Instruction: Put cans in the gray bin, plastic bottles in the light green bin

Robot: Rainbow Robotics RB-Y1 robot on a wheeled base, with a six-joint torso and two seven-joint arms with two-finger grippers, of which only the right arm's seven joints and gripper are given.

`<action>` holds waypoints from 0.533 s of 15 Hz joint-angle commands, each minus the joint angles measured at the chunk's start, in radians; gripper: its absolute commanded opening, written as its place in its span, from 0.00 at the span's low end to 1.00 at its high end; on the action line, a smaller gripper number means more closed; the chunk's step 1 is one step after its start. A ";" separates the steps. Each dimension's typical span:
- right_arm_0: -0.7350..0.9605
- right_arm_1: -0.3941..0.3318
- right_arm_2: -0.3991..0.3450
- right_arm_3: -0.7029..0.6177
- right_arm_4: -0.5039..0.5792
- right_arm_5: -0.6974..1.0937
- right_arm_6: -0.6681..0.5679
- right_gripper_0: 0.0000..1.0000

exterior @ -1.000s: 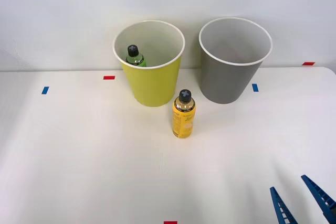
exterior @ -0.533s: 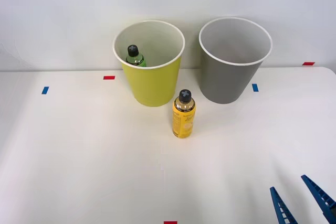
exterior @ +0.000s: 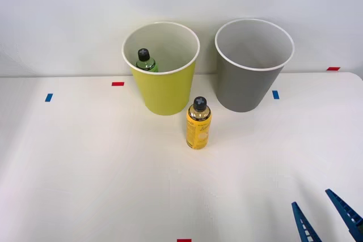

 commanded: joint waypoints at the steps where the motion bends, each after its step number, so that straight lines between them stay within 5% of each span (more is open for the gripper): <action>1: 0.000 0.000 0.000 0.000 0.000 0.000 0.000 0.82; 8: -0.029 -0.069 0.035 0.044 -0.018 0.011 0.020 0.82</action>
